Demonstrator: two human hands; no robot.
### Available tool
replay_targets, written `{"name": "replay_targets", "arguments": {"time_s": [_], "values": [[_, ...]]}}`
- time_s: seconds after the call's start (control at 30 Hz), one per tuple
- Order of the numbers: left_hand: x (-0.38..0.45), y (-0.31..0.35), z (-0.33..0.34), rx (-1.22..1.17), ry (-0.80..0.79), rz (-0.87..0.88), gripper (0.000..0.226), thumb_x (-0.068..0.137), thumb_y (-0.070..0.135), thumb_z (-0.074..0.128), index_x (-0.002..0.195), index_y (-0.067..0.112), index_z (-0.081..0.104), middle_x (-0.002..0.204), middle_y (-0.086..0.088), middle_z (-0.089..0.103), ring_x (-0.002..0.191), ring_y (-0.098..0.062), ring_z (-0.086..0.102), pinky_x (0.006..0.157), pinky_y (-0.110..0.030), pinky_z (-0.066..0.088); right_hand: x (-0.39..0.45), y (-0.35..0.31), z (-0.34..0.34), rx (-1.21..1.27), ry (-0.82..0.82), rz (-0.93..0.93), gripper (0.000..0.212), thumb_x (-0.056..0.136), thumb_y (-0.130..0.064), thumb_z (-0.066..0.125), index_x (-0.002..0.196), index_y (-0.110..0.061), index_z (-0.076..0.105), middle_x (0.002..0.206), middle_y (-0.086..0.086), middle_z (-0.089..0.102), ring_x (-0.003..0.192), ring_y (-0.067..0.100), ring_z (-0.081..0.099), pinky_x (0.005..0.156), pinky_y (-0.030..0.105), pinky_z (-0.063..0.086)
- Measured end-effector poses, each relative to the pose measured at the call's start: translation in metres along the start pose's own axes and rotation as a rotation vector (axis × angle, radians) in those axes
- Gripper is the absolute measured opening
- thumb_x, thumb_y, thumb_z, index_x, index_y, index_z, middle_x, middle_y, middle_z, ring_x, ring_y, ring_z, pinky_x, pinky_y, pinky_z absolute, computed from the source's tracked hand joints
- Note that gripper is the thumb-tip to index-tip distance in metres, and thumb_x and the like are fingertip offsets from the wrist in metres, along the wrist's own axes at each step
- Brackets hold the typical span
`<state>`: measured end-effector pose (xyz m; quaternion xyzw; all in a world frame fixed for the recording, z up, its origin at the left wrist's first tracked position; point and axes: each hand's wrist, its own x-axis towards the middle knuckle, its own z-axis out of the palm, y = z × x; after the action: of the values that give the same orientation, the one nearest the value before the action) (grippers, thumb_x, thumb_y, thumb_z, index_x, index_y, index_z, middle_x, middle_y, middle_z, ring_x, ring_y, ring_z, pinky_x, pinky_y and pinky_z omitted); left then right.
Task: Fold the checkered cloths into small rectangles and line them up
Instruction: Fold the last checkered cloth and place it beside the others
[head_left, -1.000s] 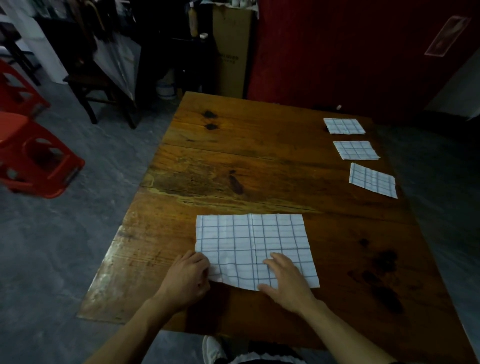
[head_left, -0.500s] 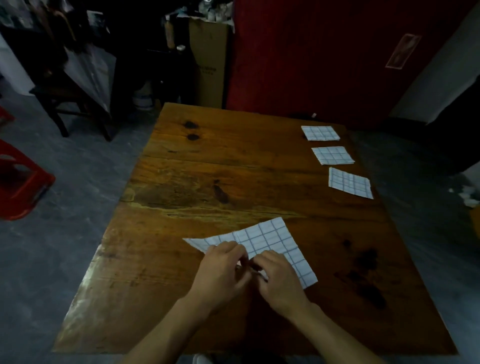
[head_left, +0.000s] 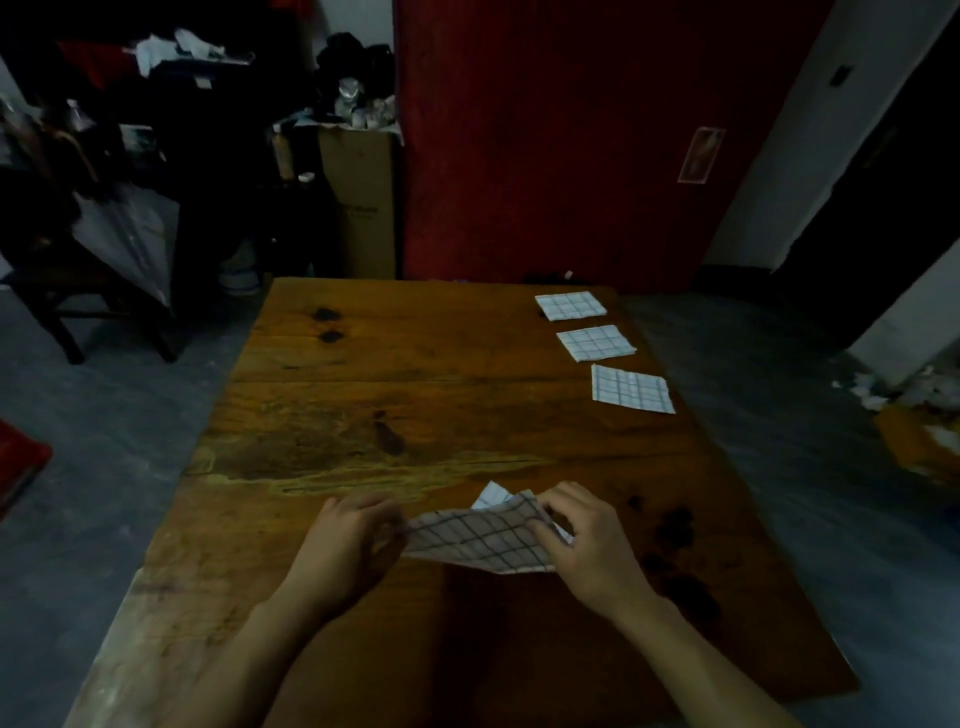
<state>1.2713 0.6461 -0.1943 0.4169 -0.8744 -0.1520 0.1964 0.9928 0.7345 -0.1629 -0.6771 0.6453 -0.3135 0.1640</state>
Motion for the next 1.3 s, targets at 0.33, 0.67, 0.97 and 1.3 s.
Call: {"name": "replay_targets", "arguments": {"time_s": [0.33,0.67,0.97,1.3], "values": [[-0.008,0.065,-0.039,-0.169,0.155,-0.029,0.016,0.085,0.015,0.074,0.082,0.029,0.067,0.080,0.019,0.062,0.075,-0.001,0.062,0.065,-0.010,0.046,-0.009,0.020,-0.052,0.175,0.059,-0.031,0.006,0.089,-0.022,0.066,0.084,-0.024,0.063,0.086,-0.012,0.057,0.085,0.008,0.058,0.072,0.037,0.053],[-0.035,0.106,-0.075,-0.178,0.444,-0.167,0.009,0.082,0.013,0.076,0.077,0.017,0.069,0.071,0.007,0.067,0.067,-0.007,0.065,0.058,-0.024,0.051,0.018,-0.014,-0.072,0.311,0.046,-0.206,0.004,0.090,-0.024,0.064,0.090,-0.021,0.067,0.089,-0.009,0.061,0.084,0.004,0.058,0.071,0.024,0.052],[-0.047,0.110,-0.121,-0.325,0.506,-0.164,0.026,0.083,-0.002,0.071,0.064,0.007,0.055,0.058,0.018,0.052,0.053,0.005,0.045,0.053,-0.010,0.035,0.021,-0.046,-0.077,0.485,-0.110,-0.228,0.004,0.089,-0.017,0.067,0.091,-0.018,0.070,0.093,-0.006,0.069,0.090,0.008,0.065,0.077,0.025,0.055],[-0.002,-0.015,-0.118,-0.356,0.318,-0.228,0.030,0.085,0.027,0.073,0.066,0.010,0.058,0.058,0.001,0.049,0.056,-0.006,0.045,0.052,-0.028,0.034,0.069,-0.063,-0.016,0.418,-0.183,-0.012,0.017,0.092,-0.019,0.061,0.108,-0.024,0.063,0.104,-0.009,0.067,0.095,-0.002,0.065,0.072,0.024,0.059]]}}
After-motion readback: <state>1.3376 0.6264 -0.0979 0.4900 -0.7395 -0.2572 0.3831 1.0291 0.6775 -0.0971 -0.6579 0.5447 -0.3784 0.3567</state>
